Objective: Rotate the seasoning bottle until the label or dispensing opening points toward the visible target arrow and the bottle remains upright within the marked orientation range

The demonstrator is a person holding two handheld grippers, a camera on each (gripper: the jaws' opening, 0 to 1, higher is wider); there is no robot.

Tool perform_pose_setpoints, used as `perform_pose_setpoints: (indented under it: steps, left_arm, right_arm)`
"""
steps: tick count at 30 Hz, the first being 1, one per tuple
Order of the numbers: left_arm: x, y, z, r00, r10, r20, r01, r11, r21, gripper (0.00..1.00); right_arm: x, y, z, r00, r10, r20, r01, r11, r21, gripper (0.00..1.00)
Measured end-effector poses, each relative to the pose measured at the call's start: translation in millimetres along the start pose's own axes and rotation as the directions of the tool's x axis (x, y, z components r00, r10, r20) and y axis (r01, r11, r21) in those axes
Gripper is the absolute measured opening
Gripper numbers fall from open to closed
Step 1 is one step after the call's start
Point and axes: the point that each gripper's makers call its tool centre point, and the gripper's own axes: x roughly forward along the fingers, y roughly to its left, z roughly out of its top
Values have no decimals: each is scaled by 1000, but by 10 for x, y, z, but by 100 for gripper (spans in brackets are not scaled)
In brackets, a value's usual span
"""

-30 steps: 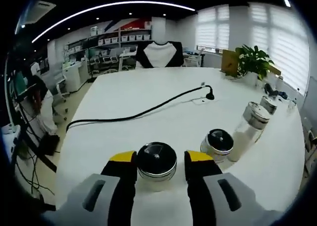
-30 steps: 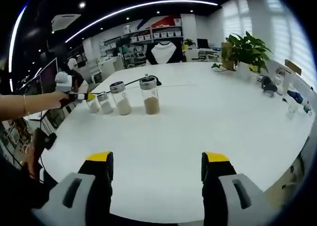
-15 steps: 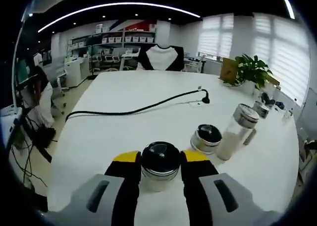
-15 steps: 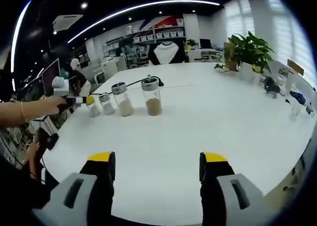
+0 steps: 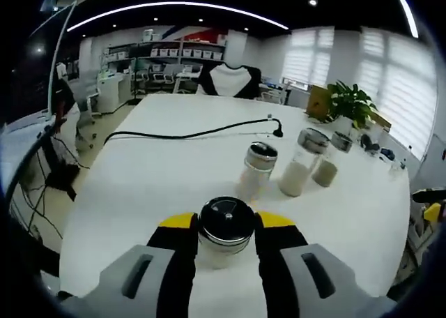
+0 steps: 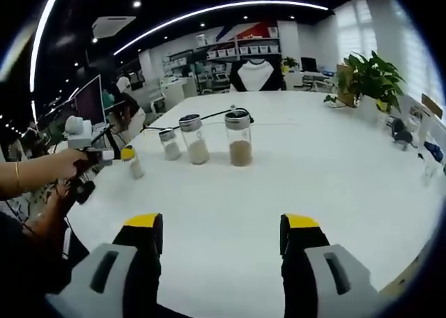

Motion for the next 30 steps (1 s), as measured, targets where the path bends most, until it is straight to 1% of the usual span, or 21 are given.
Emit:
perform_pose_setpoints:
  steps: [4,6,12,16,17,19,24,25,27,30]
  left_arm:
    - [-212,-79,-128,1000,-8,7,8,1000,16,34]
    - [-317,-115,-207,1000,-13,0,13,1000,25,34]
    - [-561,-137,-377,1000,-6,-8,6,1000,28,34]
    - [-670,-143,-444,1000,-6,-13,6,999,32,34]
    - [-684,-99,-459,1000,-3,-11,3,1000,31,34]
    - [-712,-92,-472,1000,-2,-4,2,999,32,34]
    - [-792,-135,-531,1000,-8,-19,9,999,42,34]
    - [-812,-173,-556,999,-36,-36,38,997,66,34]
    - [-828,-178,-573,998,-40,-39,43,996,75,34]
    - [-866,-233,-632,996,-72,-53,77,992,97,34]
  right_arm:
    - [46,76,-4,1000,28,-9,-28,1000,-15,68]
    - [78,118,12,999,42,-10,-42,999,-21,68]
    - [157,302,44,995,94,-17,-95,994,-50,68]
    - [193,409,28,992,125,-28,-126,990,-65,68]
    - [202,436,20,991,131,-32,-133,989,-69,68]
    - [212,476,16,989,142,-36,-144,987,-71,68]
    - [236,535,35,988,153,-36,-156,985,-78,68]
    - [243,556,55,987,158,-32,-160,984,-84,68]
    - [254,594,63,985,168,-34,-171,981,-90,67]
    - [264,641,43,982,183,-42,-186,978,-95,67]
